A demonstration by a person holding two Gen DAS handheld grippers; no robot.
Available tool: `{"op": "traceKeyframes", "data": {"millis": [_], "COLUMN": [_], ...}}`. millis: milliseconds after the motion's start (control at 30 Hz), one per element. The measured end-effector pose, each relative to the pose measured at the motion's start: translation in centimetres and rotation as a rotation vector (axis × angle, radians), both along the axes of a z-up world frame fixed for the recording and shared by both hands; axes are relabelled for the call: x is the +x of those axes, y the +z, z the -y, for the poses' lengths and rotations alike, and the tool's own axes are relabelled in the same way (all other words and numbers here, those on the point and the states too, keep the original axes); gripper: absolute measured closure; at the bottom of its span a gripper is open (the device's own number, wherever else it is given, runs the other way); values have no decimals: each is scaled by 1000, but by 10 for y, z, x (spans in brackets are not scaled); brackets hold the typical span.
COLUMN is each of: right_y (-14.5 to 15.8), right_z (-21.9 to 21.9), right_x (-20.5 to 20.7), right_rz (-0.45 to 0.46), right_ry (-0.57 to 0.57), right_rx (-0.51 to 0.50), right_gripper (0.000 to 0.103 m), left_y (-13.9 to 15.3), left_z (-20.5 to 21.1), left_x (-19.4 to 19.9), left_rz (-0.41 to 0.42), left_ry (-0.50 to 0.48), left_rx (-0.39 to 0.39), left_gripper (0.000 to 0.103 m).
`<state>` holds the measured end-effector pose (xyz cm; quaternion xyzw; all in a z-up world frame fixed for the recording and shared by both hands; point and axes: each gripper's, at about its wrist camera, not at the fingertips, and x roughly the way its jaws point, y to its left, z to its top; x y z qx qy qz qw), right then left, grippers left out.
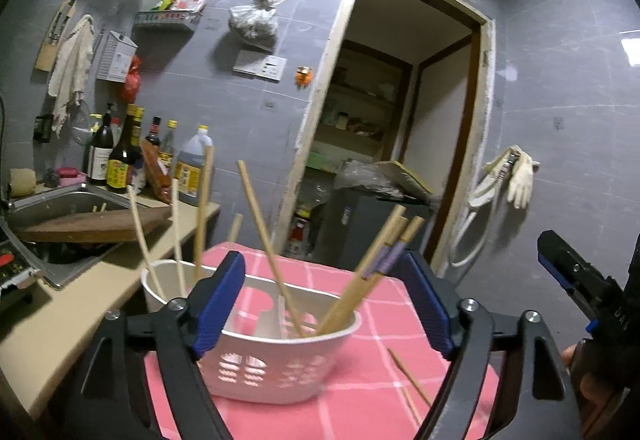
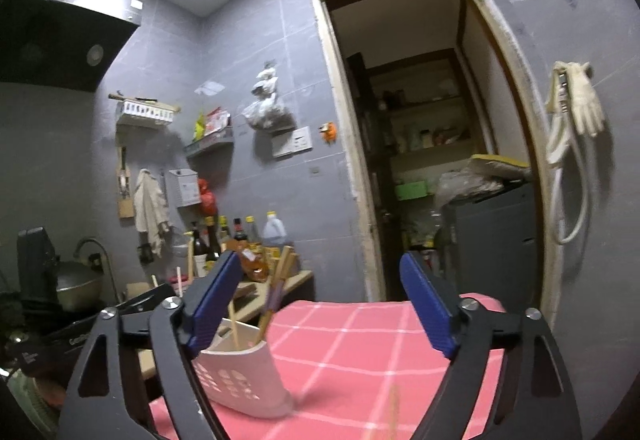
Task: Organize utensils
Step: 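Move both open tools back toward the last two chopsticks on the cloth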
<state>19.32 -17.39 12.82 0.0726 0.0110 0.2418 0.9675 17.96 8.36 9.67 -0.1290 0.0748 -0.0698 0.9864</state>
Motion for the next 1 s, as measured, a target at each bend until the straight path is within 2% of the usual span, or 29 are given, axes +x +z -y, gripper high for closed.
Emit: {"op": "traceKeyframes", "data": {"millis": [33,100,167,300,467,700,833,1000], "right_y": [1,4,6,6,-11,-52,-71,-94], "right_z": [6,19,28,42,51,55,55,45], "right_x": [-4,-13,-20,-33,-40,-24,-6,16], "right_rz": [-3,-9,-20,-43,-107,-288,-407,-522], "right_ry": [-8,-30,-45,-73,-94,-102,-87,-43], "right_rx": [-4,-13,-17,-55,-110,-211,-239,-289], "right_gripper": [16,5,0,0,0,0,1,10], "left_y": [0,0,-2,-7,-22,-52,-66,-81], "left_z": [5,15,24,42,64,86,89,91], "left_x": [-1,-4,-7,-12,-15,0,12,26], "left_rz": [-5,-11,-17,-40,-90,-246,-326,-420], "left_ry": [-11,-34,-55,-94,-133,-174,-149,-102], "left_rx": [3,11,14,25,50,96,104,123], "left_gripper": [23,22,13,13,13,13,13,13]}}
